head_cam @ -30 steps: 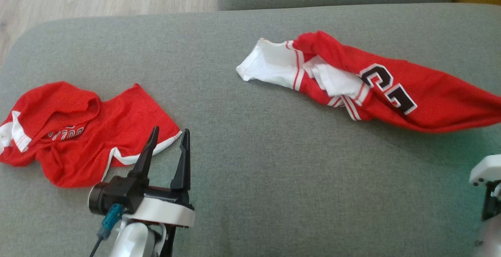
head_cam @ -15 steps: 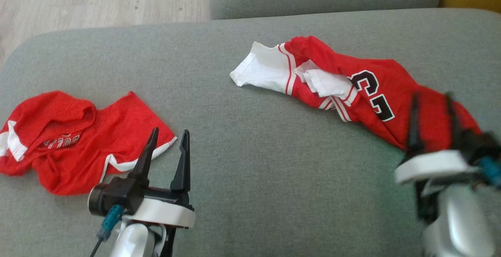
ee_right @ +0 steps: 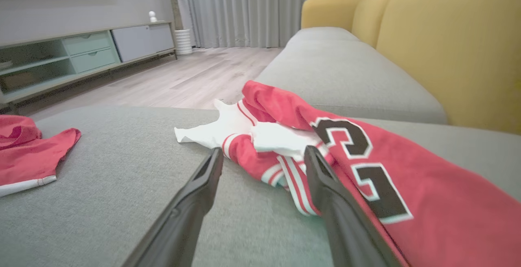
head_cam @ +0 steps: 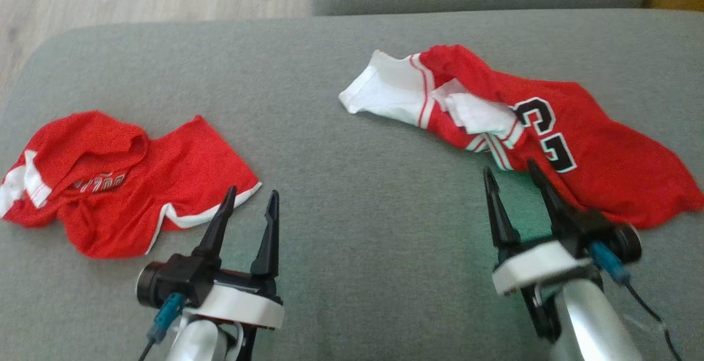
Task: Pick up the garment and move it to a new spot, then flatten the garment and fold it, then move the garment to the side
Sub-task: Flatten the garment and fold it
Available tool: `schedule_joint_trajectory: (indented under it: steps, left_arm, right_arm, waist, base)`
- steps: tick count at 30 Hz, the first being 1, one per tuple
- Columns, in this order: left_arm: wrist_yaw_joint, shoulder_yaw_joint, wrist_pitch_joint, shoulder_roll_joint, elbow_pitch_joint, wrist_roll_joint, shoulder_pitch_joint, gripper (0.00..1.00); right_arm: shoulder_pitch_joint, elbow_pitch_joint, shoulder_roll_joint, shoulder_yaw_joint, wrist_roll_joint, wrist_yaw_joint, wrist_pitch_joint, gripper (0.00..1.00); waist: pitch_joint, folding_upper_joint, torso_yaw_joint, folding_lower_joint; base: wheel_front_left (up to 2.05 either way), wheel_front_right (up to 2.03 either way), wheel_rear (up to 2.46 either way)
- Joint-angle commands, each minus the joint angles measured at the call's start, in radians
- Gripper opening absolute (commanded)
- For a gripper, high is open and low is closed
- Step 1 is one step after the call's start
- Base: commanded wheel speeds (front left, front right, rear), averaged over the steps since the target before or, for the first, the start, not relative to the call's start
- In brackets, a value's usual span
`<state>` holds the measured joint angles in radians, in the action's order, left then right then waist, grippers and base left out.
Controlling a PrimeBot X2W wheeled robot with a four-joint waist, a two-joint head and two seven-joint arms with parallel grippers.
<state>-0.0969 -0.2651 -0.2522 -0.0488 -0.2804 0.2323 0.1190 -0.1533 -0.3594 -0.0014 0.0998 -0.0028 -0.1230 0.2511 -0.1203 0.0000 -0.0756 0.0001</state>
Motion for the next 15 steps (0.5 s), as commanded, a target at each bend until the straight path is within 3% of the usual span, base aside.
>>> schedule_joint_trajectory:
  steps: [1,7,15]
  left_arm:
    - [0.0,0.018,-0.01,-0.001,0.034,0.007,0.044,1.0]
    - [0.004,-0.009,-0.01,-0.001,0.027,0.033,0.065,1.0]
    - [0.013,-0.028,-0.01,-0.001,0.025,0.055,0.088,1.0]
  right_arm:
    - [-0.074,0.015,0.001,0.027,-0.028,-0.008,0.011,1.0]
    - [-0.196,-0.121,0.001,-0.015,-0.181,-0.008,0.011,1.0]
    - [-0.319,-0.297,0.001,-0.185,-0.328,-0.008,0.011,1.0]
  waist:
    - [-0.02,0.0,-0.023,-0.0001]
    - [-0.059,0.0,-0.08,-0.0001]
    - [-0.097,0.0,-0.133,-0.0001]
  base:
    - [0.0,0.0,0.0]
    - [0.0,0.0,0.0]
    - [0.0,0.0,0.0]
